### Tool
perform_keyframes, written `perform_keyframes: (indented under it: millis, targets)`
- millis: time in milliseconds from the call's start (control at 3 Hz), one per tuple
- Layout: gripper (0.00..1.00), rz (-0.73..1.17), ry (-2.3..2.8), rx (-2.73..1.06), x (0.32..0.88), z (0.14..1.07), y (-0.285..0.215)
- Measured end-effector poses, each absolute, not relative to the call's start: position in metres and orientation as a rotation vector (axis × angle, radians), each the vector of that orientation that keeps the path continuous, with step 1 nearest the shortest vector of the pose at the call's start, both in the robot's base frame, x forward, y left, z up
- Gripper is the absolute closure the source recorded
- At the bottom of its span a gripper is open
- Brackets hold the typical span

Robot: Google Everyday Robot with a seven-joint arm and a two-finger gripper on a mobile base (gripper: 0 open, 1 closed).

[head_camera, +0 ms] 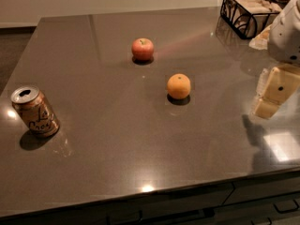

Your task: Pick orange

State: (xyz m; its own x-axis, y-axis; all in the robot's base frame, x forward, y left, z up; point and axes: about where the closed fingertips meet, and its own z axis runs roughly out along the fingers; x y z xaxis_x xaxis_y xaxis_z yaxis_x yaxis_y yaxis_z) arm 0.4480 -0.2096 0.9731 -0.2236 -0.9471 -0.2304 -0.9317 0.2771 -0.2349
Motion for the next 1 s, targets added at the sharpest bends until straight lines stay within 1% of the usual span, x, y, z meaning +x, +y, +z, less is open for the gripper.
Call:
perform_keyframes:
  millis: [333, 667, 1000]
  targets:
    - [0.0, 0.003, 2.202, -1.673, 0.473, 0.96, -0.191]
    - [0.0, 0.112, 2.167, -1.61, 0.512, 0.931, -0.161]
    - [0.0, 0.198, 2.132, -1.596, 0.531, 0.912, -0.135]
